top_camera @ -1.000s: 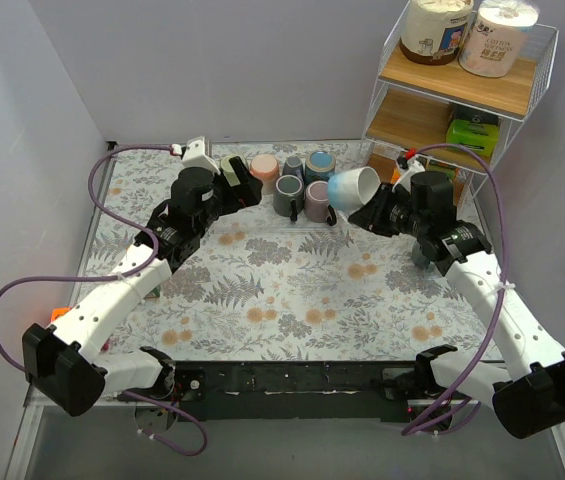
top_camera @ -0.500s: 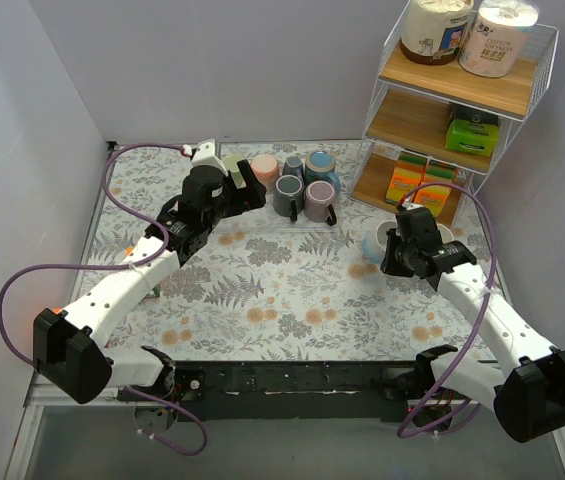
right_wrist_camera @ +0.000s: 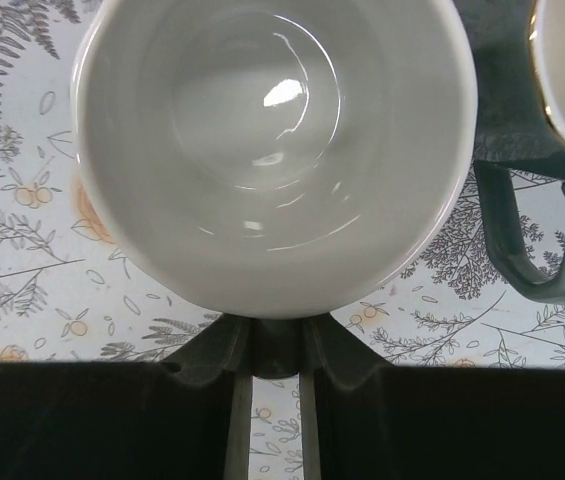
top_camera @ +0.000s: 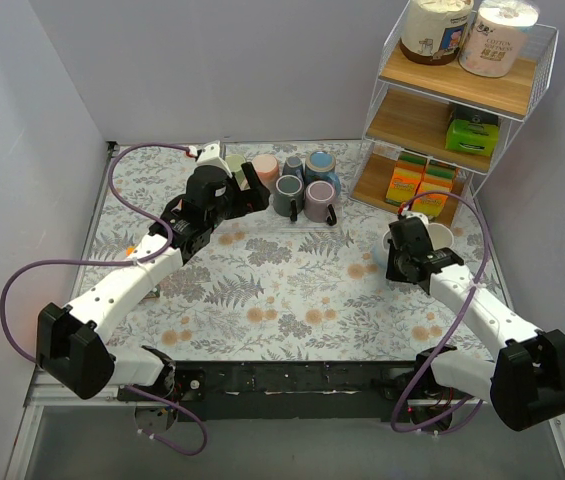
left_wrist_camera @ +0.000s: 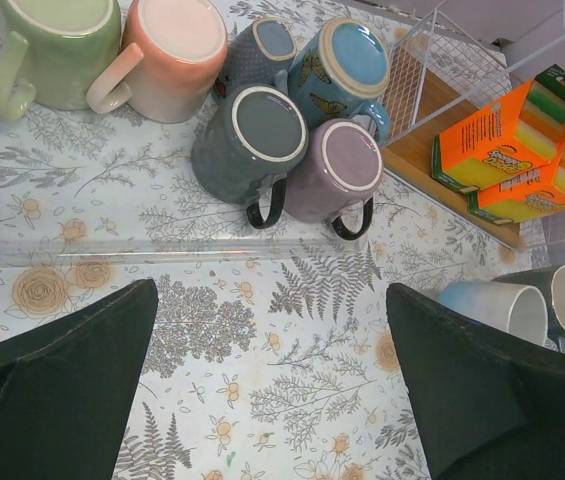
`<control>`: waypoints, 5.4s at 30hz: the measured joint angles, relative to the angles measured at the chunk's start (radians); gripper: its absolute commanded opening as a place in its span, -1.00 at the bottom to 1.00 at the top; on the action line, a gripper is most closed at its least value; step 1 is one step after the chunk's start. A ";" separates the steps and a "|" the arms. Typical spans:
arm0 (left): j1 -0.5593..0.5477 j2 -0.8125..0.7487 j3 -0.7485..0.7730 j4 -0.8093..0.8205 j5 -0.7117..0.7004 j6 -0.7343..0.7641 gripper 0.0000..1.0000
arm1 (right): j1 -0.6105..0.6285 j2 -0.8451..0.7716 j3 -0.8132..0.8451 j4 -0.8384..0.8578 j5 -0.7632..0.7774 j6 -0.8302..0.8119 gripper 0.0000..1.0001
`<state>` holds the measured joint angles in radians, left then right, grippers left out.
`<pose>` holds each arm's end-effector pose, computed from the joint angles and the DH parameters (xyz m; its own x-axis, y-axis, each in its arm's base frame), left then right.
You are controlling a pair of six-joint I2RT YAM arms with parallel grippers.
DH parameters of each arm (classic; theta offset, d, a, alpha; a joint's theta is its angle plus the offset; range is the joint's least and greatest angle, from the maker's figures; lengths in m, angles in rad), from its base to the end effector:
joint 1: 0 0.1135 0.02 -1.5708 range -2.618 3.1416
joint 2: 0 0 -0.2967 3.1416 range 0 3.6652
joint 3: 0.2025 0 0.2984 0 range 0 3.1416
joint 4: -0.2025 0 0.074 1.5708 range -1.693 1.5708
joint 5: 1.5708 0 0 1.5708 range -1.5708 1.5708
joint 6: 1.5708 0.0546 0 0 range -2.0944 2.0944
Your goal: Turn the mug right side up
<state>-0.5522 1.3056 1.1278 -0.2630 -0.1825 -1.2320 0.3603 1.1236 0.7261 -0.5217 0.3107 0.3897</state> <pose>0.3083 -0.1783 0.3527 -0.4755 -0.7965 -0.3736 -0.2176 0.5180 -0.8273 0.2500 0.0763 0.2230 -0.7499 0.1040 -0.6533 0.1327 0.9911 0.0055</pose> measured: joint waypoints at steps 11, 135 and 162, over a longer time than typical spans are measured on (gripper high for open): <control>0.000 0.017 0.000 0.000 0.010 -0.003 0.96 | 0.000 0.013 -0.106 0.109 0.052 0.003 -0.97; -0.170 0.471 0.377 -0.148 -0.180 -0.086 -1.00 | -0.002 -0.076 0.369 -0.001 -0.438 -0.043 0.68; -0.170 0.119 0.279 0.564 0.537 -0.234 -1.00 | -0.005 -0.066 0.239 1.121 -0.975 0.605 0.65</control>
<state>-0.7223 1.4246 1.4071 0.3008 0.3550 -1.4662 0.3553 1.0576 0.9649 0.5995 -0.6643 0.9951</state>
